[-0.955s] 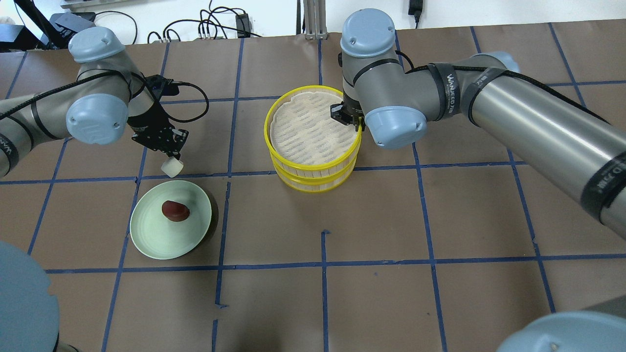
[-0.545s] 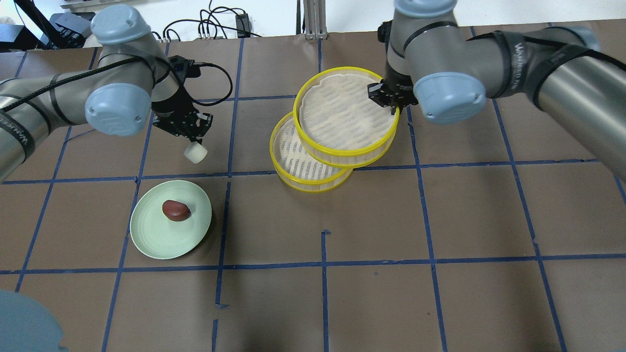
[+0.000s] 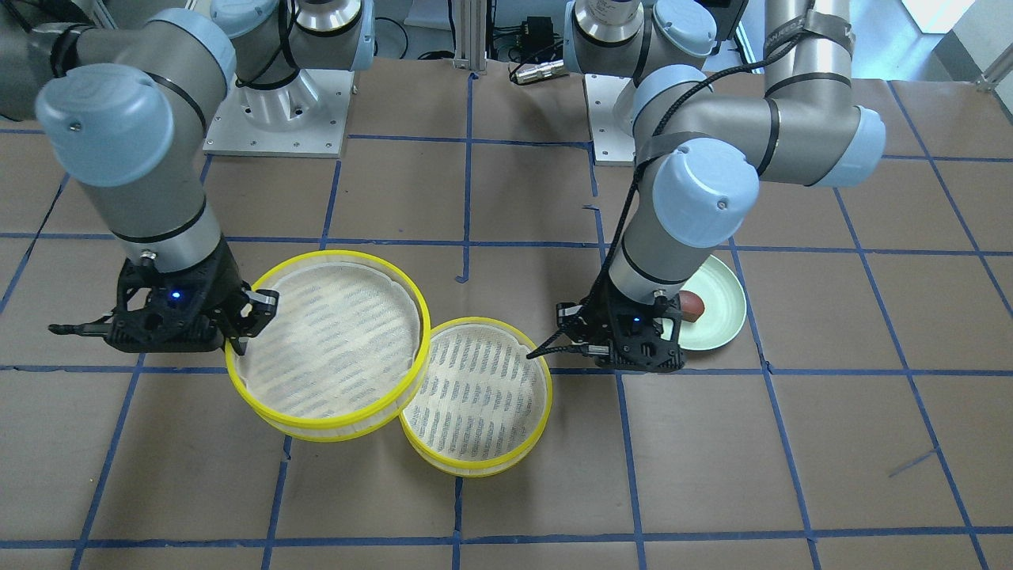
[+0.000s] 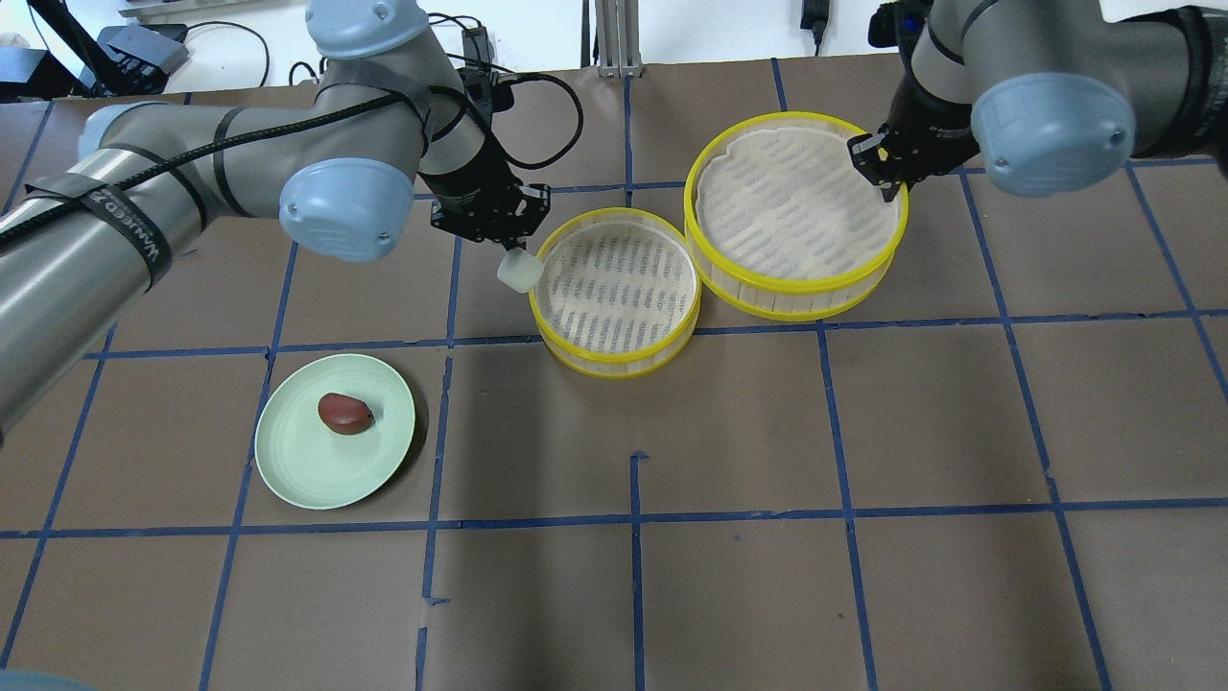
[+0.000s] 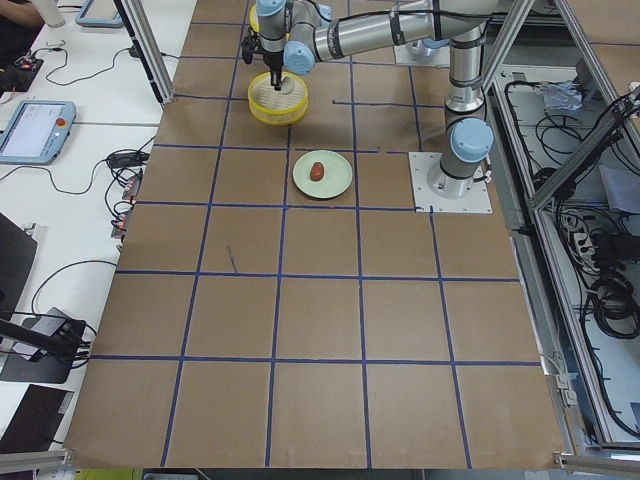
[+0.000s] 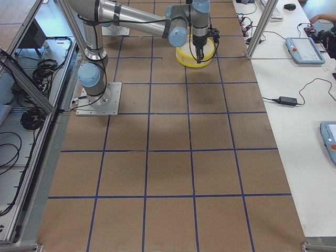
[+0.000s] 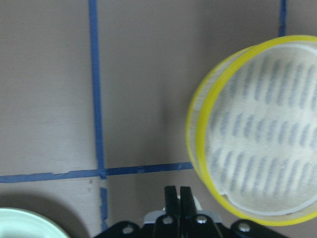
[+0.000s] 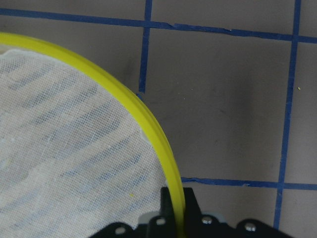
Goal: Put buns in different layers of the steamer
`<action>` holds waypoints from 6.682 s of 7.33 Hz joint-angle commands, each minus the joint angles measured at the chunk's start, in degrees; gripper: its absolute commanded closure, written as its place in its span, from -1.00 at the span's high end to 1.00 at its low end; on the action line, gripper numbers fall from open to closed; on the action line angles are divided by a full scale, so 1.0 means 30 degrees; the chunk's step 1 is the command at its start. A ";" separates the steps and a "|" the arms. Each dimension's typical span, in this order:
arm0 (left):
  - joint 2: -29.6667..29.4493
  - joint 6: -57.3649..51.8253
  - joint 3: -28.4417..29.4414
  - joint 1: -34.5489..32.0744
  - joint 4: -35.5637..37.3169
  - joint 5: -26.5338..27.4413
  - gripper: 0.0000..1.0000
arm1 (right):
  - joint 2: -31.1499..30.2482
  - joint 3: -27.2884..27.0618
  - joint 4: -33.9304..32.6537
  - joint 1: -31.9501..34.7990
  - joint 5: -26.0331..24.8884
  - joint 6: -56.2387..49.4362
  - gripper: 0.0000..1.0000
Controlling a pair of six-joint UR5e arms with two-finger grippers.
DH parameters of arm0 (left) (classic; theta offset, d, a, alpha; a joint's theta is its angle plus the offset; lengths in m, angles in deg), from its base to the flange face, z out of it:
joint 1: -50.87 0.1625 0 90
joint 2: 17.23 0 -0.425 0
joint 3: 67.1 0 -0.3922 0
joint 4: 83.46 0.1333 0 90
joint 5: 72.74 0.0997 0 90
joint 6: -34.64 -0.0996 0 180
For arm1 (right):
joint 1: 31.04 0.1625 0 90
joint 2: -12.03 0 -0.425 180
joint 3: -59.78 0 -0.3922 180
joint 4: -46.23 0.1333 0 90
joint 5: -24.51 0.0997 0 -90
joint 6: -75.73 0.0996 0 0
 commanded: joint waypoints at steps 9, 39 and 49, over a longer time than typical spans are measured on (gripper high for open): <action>0.4161 -0.9841 -0.6368 0.5267 -0.0827 0.2386 1.00 | 0.0988 -0.0211 -0.0847 0.2537 0.1154 0.3904 -0.80; 0.0333 0.1359 0.0230 -0.0488 0.2659 -0.1482 1.00 | -0.0667 0.0810 0.2145 0.0704 0.1298 0.4205 0.94; 0.4287 -0.4969 0.3106 0.3877 -1.0004 0.2180 1.00 | -0.3253 0.3304 0.8048 0.1790 0.1327 0.4147 1.00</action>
